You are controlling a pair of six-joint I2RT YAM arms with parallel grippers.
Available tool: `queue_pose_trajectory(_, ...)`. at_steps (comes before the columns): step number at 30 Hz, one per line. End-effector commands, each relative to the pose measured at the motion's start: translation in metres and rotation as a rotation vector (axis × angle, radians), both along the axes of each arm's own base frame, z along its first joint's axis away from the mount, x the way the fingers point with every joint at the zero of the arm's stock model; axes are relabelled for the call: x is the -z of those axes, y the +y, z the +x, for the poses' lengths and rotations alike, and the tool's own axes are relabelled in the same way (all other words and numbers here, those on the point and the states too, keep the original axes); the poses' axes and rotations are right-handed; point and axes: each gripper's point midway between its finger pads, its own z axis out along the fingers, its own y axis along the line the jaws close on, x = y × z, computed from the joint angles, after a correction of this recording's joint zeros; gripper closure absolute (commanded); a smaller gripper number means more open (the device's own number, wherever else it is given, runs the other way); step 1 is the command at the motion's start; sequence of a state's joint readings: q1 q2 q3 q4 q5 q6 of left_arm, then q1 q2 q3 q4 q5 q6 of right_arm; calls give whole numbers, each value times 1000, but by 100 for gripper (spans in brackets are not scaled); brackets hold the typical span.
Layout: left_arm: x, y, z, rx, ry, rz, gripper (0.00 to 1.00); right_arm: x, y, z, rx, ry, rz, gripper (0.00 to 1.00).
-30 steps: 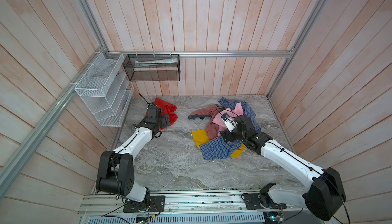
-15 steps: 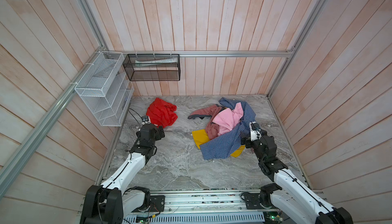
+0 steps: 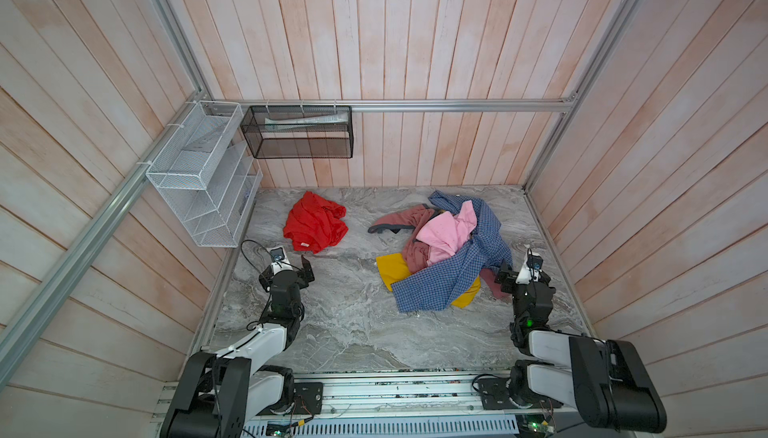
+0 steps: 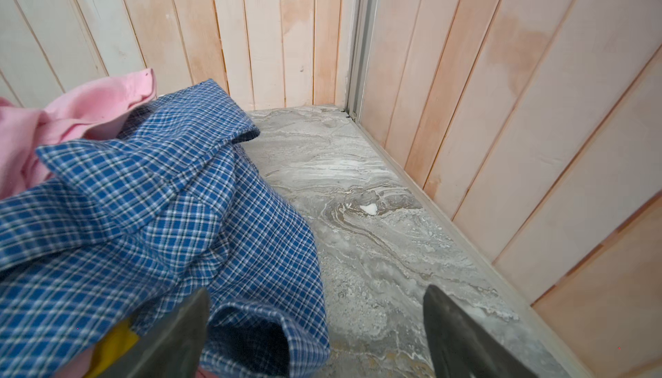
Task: Pick out a specific cloth from the pile
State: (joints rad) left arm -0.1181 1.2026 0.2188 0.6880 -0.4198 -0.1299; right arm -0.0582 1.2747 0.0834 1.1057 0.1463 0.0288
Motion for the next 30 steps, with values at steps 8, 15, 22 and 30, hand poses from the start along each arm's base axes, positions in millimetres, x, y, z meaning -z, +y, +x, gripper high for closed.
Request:
queue_pose_trajectory(8,-31,-2,20,110,-237,31,0,-15,16,34,-99,-119,34,6)
queue_pose_trajectory(15,-7,-11,48,172,-138,40,0,-3,15,46,-83,-24,33,2)
queue_pose_trajectory(22,-9,-8,47,155,-142,30,0,-4,14,47,-80,-25,34,2)
queue_pose_trajectory(30,-8,-9,47,160,-139,33,0,-4,15,47,-81,-23,33,2)
